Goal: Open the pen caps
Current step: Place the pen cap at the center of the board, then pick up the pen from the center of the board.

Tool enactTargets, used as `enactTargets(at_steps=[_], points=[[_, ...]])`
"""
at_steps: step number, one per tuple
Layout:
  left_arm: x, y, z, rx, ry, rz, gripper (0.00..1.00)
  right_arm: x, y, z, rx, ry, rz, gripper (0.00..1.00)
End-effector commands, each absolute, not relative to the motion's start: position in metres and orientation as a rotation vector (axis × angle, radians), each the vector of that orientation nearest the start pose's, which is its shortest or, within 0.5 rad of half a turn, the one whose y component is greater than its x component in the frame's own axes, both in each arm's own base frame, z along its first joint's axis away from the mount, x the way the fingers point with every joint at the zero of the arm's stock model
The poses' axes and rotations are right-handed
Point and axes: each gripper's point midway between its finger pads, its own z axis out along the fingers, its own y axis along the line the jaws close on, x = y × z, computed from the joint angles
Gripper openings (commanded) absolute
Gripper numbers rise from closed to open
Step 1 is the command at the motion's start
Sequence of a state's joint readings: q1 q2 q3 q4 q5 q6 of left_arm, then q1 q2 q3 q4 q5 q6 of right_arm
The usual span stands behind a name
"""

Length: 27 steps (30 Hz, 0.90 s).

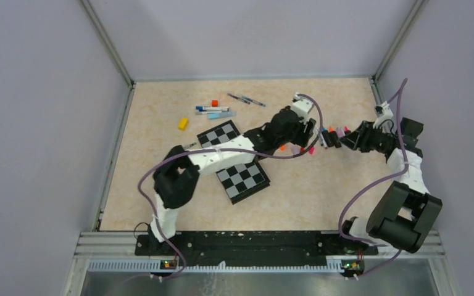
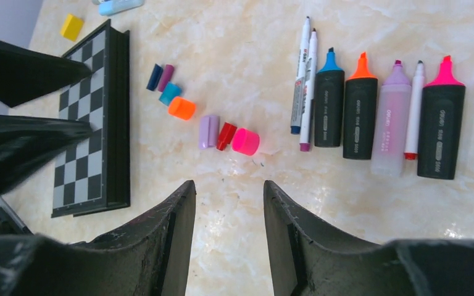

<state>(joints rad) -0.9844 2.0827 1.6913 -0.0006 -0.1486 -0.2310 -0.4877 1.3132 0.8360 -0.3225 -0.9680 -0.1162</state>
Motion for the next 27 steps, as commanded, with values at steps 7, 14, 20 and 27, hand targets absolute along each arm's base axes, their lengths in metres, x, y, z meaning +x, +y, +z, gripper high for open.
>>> enactTargets(at_steps=[7, 14, 20, 27], points=[[0.316, -0.369, 0.248, 0.502, 1.731, -0.575, 0.91, 0.322, -0.004, 0.172, -0.22, 1.975, 0.787, 0.43], [0.292, -0.26, 0.248, 0.141, 1.801, -0.817, 0.99, 0.318, -0.005, 0.175, -0.252, 1.968, 0.73, 0.43], [0.285, -0.178, 0.241, -0.228, 1.78, -0.732, 0.99, 0.314, -0.003, 0.184, -0.274, 1.945, 0.708, 0.43], [0.301, -0.148, 0.212, -0.37, 1.949, -0.598, 0.99, 0.315, -0.003, 0.183, -0.263, 1.945, 0.709, 0.43]])
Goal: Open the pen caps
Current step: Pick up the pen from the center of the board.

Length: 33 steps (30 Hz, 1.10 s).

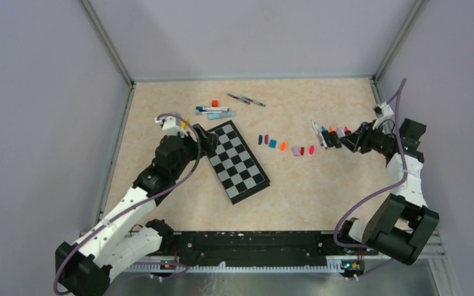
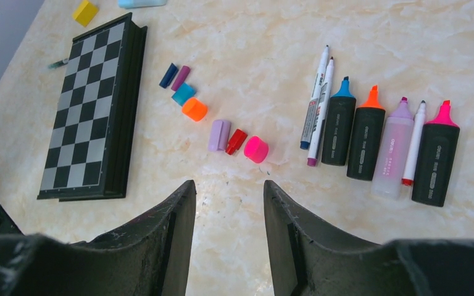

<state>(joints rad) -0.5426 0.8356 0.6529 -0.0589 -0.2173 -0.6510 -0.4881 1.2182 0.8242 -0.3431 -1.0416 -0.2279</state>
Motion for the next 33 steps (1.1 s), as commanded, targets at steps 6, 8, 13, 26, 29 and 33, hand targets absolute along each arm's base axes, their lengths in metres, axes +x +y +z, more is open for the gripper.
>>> enactTargets(at_steps=[6, 8, 13, 26, 29, 33], points=[[0.34, -0.118, 0.163, -0.729, 2.127, -0.521, 0.99, 0.318, -0.007, 0.177, -0.24, 1.974, 0.706, 0.43], [0.349, -0.103, 0.149, -0.886, 2.169, -0.428, 0.98, 0.319, -0.008, 0.176, -0.239, 1.977, 0.704, 0.43], [0.364, -0.071, 0.117, -1.188, 2.241, -0.251, 0.86, 0.32, -0.009, 0.174, -0.23, 1.987, 0.703, 0.43], [0.38, -0.035, 0.06, -1.535, 2.267, -0.121, 0.74, 0.324, -0.014, 0.164, -0.192, 2.028, 0.724, 0.43], [0.385, -0.033, 0.055, -1.561, 2.269, -0.101, 0.74, 0.324, -0.013, 0.163, -0.189, 2.03, 0.728, 0.43], [0.388, -0.033, 0.045, -1.587, 2.311, -0.066, 0.65, 0.324, -0.014, 0.163, -0.187, 2.031, 0.726, 0.43]])
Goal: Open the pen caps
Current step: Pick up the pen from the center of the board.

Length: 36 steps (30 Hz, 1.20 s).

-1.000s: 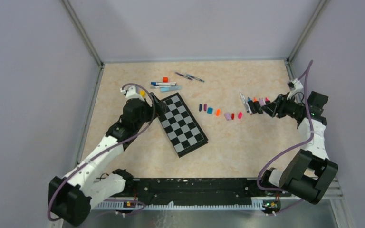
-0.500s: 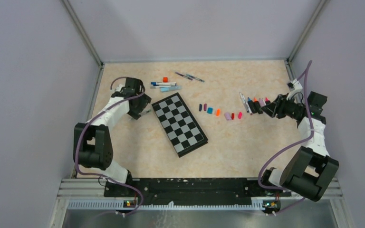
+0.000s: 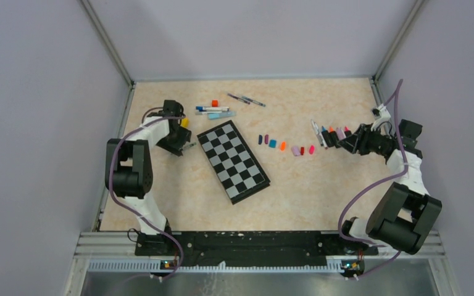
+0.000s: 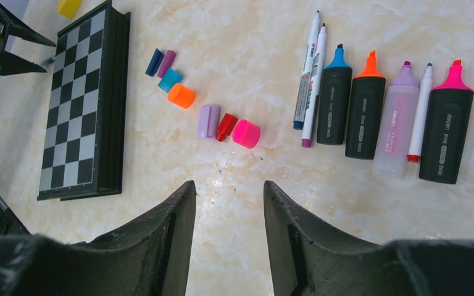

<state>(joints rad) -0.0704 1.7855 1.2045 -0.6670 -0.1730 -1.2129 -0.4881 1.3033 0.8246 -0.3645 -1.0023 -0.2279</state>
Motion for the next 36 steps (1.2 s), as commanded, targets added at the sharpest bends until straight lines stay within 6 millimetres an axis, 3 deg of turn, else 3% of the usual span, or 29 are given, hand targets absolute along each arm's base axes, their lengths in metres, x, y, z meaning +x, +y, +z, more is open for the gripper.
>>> enactTargets(at_steps=[1, 20, 27, 36], points=[[0.388, -0.032, 0.043, -1.596, 2.322, -0.05, 0.63, 0.324, -0.014, 0.163, -0.187, 2.031, 0.727, 0.43], [0.385, -0.023, 0.016, -1.696, 2.38, 0.074, 0.52, 0.324, -0.014, 0.165, -0.192, 2.026, 0.723, 0.43], [0.373, -0.016, 0.016, -1.683, 2.396, 0.141, 0.36, 0.324, -0.013, 0.167, -0.196, 2.022, 0.72, 0.43], [0.363, -0.001, 0.028, -1.602, 2.391, 0.225, 0.25, 0.323, -0.013, 0.169, -0.201, 2.018, 0.715, 0.43]])
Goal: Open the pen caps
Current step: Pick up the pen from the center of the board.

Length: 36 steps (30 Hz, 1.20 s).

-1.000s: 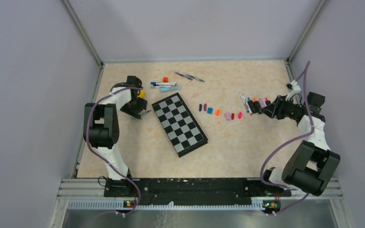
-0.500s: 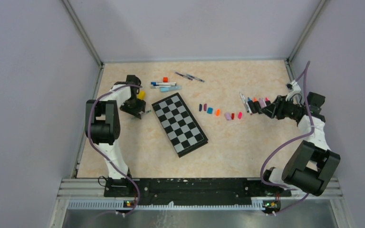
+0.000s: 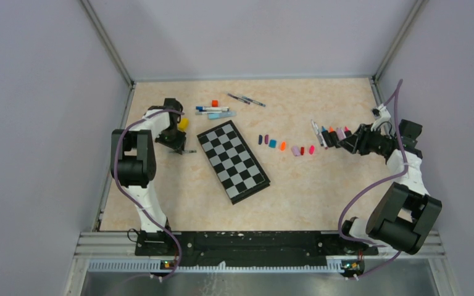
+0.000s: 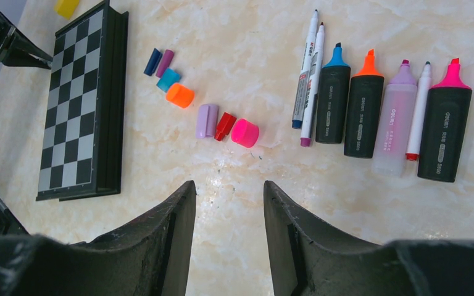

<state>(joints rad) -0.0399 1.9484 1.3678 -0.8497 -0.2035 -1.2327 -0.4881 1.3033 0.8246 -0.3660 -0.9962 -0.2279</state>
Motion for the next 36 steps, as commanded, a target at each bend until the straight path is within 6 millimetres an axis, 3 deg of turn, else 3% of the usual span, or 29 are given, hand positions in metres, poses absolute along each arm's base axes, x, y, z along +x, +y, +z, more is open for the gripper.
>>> enactTargets(at_steps=[1, 6, 12, 21, 28, 36], points=[[0.362, -0.001, 0.029, -1.586, 2.397, 0.231, 0.23, 0.323, -0.013, 0.169, -0.199, 2.019, 0.715, 0.43], [0.354, 0.007, 0.03, -1.479, 2.441, 0.283, 0.12, 0.323, -0.012, 0.169, -0.2, 2.018, 0.718, 0.43], [0.345, 0.008, 0.025, -1.312, 2.546, 0.289, 0.1, 0.323, -0.012, 0.169, -0.2, 2.018, 0.718, 0.43], [0.331, 0.002, 0.015, -1.242, 2.629, 0.255, 0.26, 0.323, -0.013, 0.17, -0.202, 2.018, 0.714, 0.43], [0.324, -0.007, 0.01, -1.249, 2.648, 0.178, 0.27, 0.323, -0.013, 0.171, -0.205, 2.015, 0.711, 0.43], [0.321, -0.009, 0.011, -1.214, 2.634, 0.137, 0.09, 0.322, -0.012, 0.173, -0.209, 2.01, 0.71, 0.43]])
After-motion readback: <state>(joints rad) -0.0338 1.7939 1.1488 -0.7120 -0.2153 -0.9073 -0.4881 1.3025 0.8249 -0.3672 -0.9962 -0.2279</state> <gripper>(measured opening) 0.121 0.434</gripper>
